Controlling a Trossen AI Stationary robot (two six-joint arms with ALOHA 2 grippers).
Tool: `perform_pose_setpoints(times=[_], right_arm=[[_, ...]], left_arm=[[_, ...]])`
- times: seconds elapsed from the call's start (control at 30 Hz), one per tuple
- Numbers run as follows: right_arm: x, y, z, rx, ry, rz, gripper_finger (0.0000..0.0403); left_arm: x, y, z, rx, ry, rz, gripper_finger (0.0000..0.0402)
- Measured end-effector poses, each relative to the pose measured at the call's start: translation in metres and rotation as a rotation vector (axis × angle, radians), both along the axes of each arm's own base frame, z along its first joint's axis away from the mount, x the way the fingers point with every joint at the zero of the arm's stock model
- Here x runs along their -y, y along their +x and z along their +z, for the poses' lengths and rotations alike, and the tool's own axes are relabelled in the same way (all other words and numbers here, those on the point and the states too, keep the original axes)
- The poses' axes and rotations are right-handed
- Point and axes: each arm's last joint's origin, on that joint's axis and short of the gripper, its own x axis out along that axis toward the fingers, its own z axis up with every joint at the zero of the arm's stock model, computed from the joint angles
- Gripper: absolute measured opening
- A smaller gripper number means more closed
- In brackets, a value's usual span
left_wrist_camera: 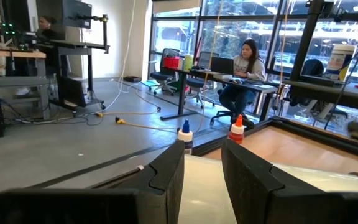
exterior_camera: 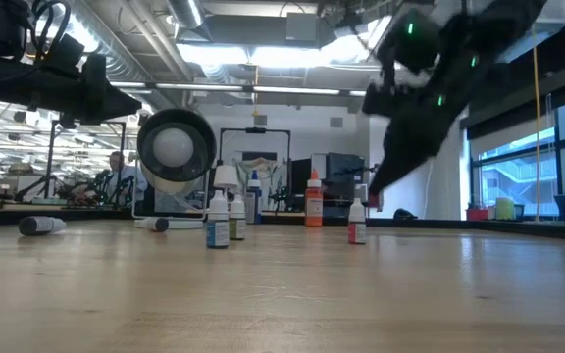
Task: Pick & Place food coloring
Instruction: Put the small red food coloring bottle into the transparent bin
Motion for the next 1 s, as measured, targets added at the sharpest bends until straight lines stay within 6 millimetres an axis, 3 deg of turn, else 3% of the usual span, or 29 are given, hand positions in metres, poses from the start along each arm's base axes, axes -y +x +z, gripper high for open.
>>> perform_pose_setpoints(times=[0.2,0.43,0.7,1.0], right_arm=[[-0.044,-0.009,0.047,0.036,0.108,0.035,0.0073],[-0.104,-0.045,0.079,0.083,0.318,0.065,0.0075],[-0.156,-0.092,0.088,0.052,0.45,0.071,0.0077],[-0.192,-0.137,0.084,0.005,0.547,-0.028,0.0078]], left_arm=[[0.0,0.0,0.0,0.0,0.0,0.004,0.0104],[0.0,0.0,0.0,0.0,0.0,0.009,0.0104],[0.0,0.0,-0.001,-0.006,-0.004,0.016,0.0104],[0.0,0.0,-0.001,-0.009,-0.006,0.017,0.0104]])
